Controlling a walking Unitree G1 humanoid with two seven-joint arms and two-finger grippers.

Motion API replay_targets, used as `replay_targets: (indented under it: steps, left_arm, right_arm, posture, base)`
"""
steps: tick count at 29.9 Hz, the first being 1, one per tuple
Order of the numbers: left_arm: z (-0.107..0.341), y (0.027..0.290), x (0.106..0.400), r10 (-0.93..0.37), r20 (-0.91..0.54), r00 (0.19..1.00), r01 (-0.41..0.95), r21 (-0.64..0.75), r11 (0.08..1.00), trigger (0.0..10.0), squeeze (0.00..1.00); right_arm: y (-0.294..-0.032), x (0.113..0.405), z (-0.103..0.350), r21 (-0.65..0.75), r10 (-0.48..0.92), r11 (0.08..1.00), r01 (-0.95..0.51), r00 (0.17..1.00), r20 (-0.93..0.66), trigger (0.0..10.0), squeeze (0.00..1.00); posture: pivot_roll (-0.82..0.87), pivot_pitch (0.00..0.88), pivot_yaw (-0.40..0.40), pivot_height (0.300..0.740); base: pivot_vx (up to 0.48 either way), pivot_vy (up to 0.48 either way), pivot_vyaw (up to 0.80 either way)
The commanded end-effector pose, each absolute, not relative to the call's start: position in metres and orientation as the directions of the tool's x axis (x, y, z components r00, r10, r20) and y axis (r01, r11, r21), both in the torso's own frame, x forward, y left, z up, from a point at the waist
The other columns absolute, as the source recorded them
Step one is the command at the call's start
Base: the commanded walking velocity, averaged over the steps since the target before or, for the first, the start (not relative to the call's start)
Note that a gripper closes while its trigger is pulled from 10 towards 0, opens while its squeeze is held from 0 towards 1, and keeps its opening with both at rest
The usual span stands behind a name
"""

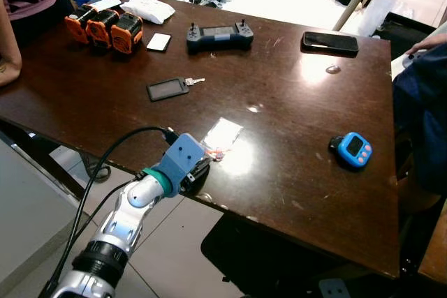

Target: Hang keys on a hook

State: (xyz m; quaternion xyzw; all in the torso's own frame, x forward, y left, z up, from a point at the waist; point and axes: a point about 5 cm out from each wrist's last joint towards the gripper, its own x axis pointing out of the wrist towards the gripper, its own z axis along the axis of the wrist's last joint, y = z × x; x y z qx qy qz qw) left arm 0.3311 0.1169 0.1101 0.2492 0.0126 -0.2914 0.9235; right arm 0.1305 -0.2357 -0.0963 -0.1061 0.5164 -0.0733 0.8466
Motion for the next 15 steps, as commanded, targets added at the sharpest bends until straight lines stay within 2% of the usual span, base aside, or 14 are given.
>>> replay_targets:
  steps: [1, 15]
  left_arm:
    - [0.1035, 0.1192, 0.3294, -0.525, -0.221, 0.822, 0.558, 0.496, 0.666, 0.0, 0.0]
    - [0.1055, 0.1147, 0.3339, -0.513, -0.235, 0.826, 0.549, 0.545, 0.634, 0.0, 0.0]
  right_arm:
    - [-0.2353, 0.1205, -0.0997, -0.257, -0.238, 0.966, 0.014, 0.427, -0.872, 10.0, 0.0]
    - [-0.234, 0.1189, -0.1005, -0.254, -0.238, 0.967, 0.021, 0.424, -0.874, 10.0, 0.0]
  posture:
    - [-0.08, 0.067, 0.092, 0.74]
    - [-0.08, 0.054, 0.101, 0.74]
  base:
    - [0.0, 0.0, 0.0]
    - [0.0, 0.0, 0.0]
